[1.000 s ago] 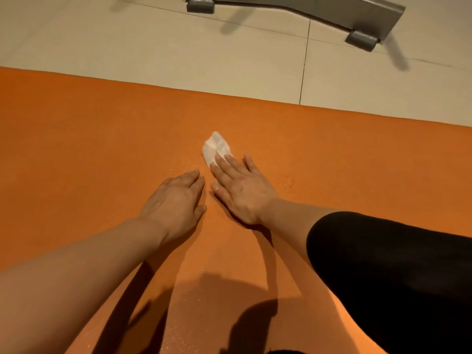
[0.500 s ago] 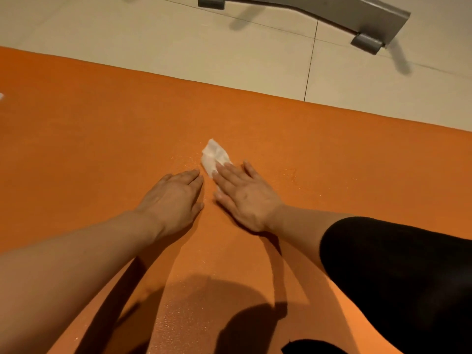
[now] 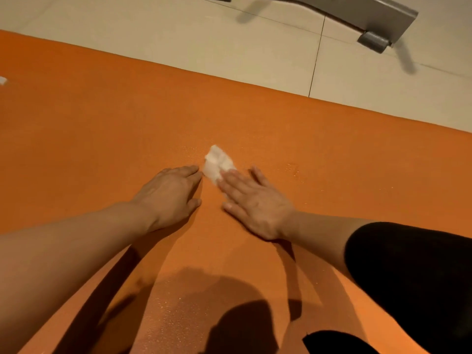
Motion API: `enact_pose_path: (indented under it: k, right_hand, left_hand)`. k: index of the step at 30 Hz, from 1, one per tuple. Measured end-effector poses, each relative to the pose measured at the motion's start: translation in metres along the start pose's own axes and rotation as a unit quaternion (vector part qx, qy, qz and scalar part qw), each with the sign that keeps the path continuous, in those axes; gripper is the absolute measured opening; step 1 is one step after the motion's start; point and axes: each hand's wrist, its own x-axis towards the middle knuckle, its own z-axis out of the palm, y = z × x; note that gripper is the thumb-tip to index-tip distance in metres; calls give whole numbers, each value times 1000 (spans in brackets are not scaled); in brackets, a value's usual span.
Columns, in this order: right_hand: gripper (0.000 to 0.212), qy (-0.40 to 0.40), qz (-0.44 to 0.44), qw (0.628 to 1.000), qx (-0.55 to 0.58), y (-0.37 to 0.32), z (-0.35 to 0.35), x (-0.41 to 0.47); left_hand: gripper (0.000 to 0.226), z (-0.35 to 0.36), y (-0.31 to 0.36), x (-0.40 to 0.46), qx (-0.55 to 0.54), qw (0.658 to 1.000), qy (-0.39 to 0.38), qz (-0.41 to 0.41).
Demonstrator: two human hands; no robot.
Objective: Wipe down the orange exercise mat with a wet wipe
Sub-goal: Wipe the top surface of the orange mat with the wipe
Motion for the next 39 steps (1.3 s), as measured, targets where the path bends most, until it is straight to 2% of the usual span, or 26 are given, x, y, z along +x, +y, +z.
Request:
enact_pose_path:
  k: [2, 4, 6, 8, 10, 12, 13, 15, 17, 19, 20, 23, 26, 28, 30, 32, 34, 36, 39]
  right_hand:
    - [64, 4, 90, 996, -26, 24, -4, -7]
    - [64, 10, 193, 981, -6, 31, -6, -6]
    - [67, 6, 220, 975, 22, 13, -4, 3]
    - [68, -4, 151, 988, 33, -20, 0, 7]
    - [67, -20, 40, 998, 43, -44, 5, 0]
    - [65, -39, -34, 998, 38, -39, 4, -13]
    - [65, -39, -44, 998, 22, -26, 3, -18]
    - [67, -26, 2, 1000, -15, 0, 1, -25]
    - [64, -15, 115, 993, -16, 9, 0, -25]
    - [65, -12, 186, 982, 13, -9, 3, -18]
    - [66, -15, 187, 982, 29, -25, 4, -13]
    - [66, -23, 72, 995, 58, -73, 8, -9]
    - [69, -45, -38, 997, 56, -75, 9, -25]
    - [85, -33, -36, 998, 39, -49, 11, -40]
    - [93, 0, 55, 998, 35, -26, 11, -52]
    - [78, 5, 151, 987, 53, -29, 13, -45]
    - [68, 0, 178, 981, 76, -57, 16, -27]
    - [66, -14, 119, 988, 96, -91, 14, -15]
    - [70, -32, -27, 994, 103, -116, 15, -27]
  left_hand:
    - [68, 0, -3, -5, 4, 1000, -9, -6]
    - [67, 2, -2, -11, 5, 1000, -12, -5]
    - [67, 5, 1, -14, 9, 1000, -10, -1]
    - [67, 5, 3, -15, 10, 1000, -15, 6]
    - [66, 5, 3, -19, 16, 999, -24, 26]
    - [64, 3, 0, -26, 39, 997, -50, 41]
    - [64, 1, -3, -32, 60, 995, -71, 42]
    - [66, -2, -11, -48, 95, 989, -107, 35]
    - [69, -3, -17, -67, 101, 986, -130, 29]
    - [70, 0, -19, -84, 85, 987, -134, 18]
    - [70, 2, -18, -91, 72, 989, -130, 10]
    - [70, 10, -13, -103, 37, 992, -117, -7]
    - [71, 13, -12, -110, 24, 993, -112, -6]
    - [71, 12, -13, -117, 18, 993, -118, -6]
    - [70, 11, -12, -124, 16, 992, -126, -9]
    - [69, 13, -11, -131, 15, 991, -130, -16]
    - [68, 16, -8, -134, 13, 992, -125, -22]
    - [67, 17, -5, -134, 9, 993, -115, -26]
    - [67, 15, -3, -136, 10, 995, -102, -20]
